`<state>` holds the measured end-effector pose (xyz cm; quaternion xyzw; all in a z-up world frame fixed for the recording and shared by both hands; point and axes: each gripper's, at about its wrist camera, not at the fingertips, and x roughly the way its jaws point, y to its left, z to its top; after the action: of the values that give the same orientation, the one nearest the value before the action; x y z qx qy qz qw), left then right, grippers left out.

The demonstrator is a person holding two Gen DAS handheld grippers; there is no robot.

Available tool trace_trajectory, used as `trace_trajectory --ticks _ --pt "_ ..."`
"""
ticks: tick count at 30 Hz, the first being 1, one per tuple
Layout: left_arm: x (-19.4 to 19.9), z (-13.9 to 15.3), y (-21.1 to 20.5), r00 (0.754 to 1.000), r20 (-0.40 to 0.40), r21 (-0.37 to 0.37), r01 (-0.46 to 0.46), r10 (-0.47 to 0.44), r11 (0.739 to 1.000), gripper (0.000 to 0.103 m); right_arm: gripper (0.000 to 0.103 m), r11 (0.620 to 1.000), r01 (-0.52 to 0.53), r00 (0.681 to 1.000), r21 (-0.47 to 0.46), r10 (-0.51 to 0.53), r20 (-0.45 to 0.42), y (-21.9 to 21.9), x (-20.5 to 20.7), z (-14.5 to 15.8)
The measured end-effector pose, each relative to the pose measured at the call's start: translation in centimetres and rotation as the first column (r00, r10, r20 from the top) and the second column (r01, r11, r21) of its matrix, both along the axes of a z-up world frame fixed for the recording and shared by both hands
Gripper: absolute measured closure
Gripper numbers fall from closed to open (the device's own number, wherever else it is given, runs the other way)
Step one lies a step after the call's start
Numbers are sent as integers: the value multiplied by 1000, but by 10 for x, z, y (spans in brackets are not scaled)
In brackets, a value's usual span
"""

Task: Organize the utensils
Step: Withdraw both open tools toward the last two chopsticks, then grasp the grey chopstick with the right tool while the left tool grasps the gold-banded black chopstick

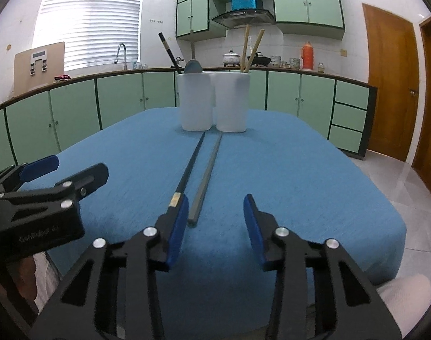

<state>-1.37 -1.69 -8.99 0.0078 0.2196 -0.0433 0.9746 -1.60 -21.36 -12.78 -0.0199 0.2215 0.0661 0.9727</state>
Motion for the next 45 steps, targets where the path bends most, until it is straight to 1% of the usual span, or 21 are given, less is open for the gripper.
trace_trajectory --ticks 4,9,14,18,26,29,33,37,45 --pt "2 -1 5 1000 -4 -15 -11 11 1000 9 73 1000 -13 1000 -7 13 -6 5 0 -3" --pt "3 -5 7 1000 -14 -15 -13 13 1000 9 80 1000 -18 1000 -24 18 -14 12 0 -9" --pt "4 -6 6 1000 -20 -18 -8 8 1000 9 82 999 -7 1000 -34 7 1 17 -1 -12" --pt "6 -6 5 1000 -22 -21 -6 5 1000 9 86 999 -2 1000 -34 2 9 18 -3 -13" --pt "5 -7 3 1000 -22 -25 -5 5 1000 9 90 999 10 1000 -37 -9 25 22 -3 -17" --pt "4 -7 3 1000 -23 -26 -2 2 1000 9 95 999 7 999 -45 -6 31 23 -3 -17" --pt "1 -7 -1 1000 -22 -26 4 -4 1000 9 96 999 9 999 -47 -7 33 23 -3 -17" --pt "-2 -4 -7 1000 -15 -29 13 -13 999 9 96 998 38 999 -41 -36 38 17 -3 -15" --pt "-6 -4 -34 998 -15 -50 57 -58 997 9 96 990 137 990 12 -137 33 -27 -7 -7"
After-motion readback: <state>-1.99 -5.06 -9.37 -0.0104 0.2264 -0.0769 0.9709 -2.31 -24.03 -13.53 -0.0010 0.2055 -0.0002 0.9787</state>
